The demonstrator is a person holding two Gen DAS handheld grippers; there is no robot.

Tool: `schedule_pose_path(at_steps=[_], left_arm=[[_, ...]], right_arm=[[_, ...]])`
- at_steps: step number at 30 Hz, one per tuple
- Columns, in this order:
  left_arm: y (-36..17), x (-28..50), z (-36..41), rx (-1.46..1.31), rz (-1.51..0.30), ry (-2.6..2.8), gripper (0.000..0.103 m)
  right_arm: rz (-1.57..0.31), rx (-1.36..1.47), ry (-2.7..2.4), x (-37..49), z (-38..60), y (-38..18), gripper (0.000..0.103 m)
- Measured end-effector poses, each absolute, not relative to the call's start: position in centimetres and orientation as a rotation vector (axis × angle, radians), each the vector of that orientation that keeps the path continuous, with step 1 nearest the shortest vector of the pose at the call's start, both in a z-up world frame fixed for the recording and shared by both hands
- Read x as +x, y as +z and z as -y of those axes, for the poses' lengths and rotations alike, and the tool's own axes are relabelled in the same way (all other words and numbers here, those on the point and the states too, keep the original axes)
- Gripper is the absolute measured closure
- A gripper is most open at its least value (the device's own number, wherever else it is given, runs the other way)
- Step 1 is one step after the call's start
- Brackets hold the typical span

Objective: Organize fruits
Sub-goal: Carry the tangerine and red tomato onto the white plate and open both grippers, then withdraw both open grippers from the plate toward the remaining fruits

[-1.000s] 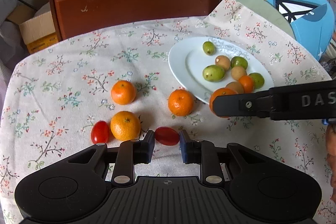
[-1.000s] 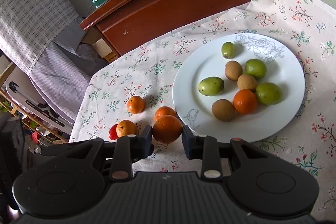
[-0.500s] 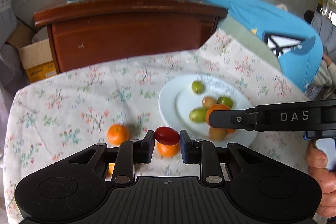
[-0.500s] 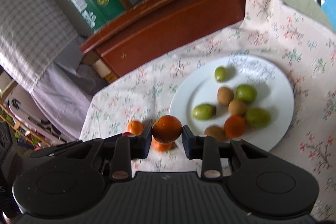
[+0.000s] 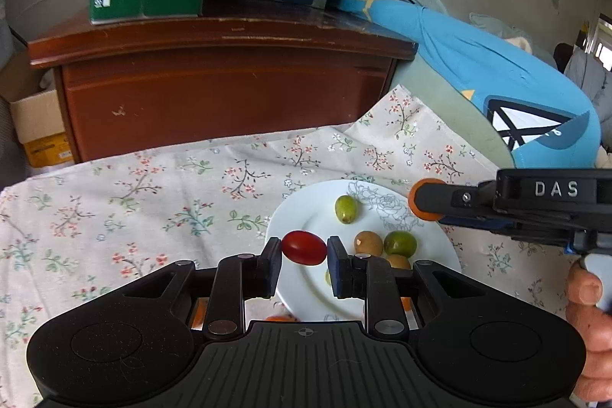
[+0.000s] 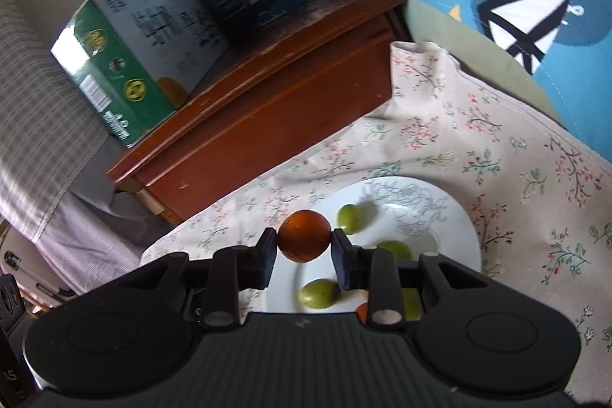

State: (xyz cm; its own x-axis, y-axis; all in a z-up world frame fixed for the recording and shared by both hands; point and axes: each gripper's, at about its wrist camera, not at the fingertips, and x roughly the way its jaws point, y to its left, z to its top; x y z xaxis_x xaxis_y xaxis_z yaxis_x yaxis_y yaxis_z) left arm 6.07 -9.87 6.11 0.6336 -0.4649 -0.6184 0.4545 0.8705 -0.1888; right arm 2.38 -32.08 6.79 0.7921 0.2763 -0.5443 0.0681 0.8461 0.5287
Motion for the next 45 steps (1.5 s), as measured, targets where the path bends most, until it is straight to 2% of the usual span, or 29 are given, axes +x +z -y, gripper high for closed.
schedule_pose_path(at_steps=[22, 24, 26, 27, 33, 37, 45], left_arm=[[3.8, 8.2, 12.2, -0.039, -0.771, -0.553, 0.077], [4.3, 8.1, 12.0, -0.037, -0.766, -0.546, 0.072], [4.9, 7.9, 11.7, -0.038, -0.754, -0.531, 0.059], [5.3, 7.8, 11.4, -0.041, -0.749, -0.525, 0.057], [7.3, 7.4, 9.7, -0.054, -0.749, -0.509, 0.053], [8.4, 6.7, 8.6, -0.030, -0.737, -0.497, 0.044], [9.3, 5.4, 5.6, 0.009, -0.743, -0.464, 0.041]], right_arm=[[-0.703, 0.578, 0.027, 4.2, 32.8, 4.2, 0.069], [-0.699, 0.581, 0.028, 4.1, 32.9, 4.3, 0.069], [-0.695, 0.583, 0.029, 4.1, 32.9, 4.4, 0.069], [-0.694, 0.583, 0.029, 4.0, 32.9, 4.5, 0.069], [-0.689, 0.576, 0.049, 3.7, 32.7, 5.0, 0.068], [-0.690, 0.570, 0.066, 3.3, 32.2, 5.2, 0.068], [-0.704, 0.528, 0.109, 2.5, 30.7, 5.4, 0.068]])
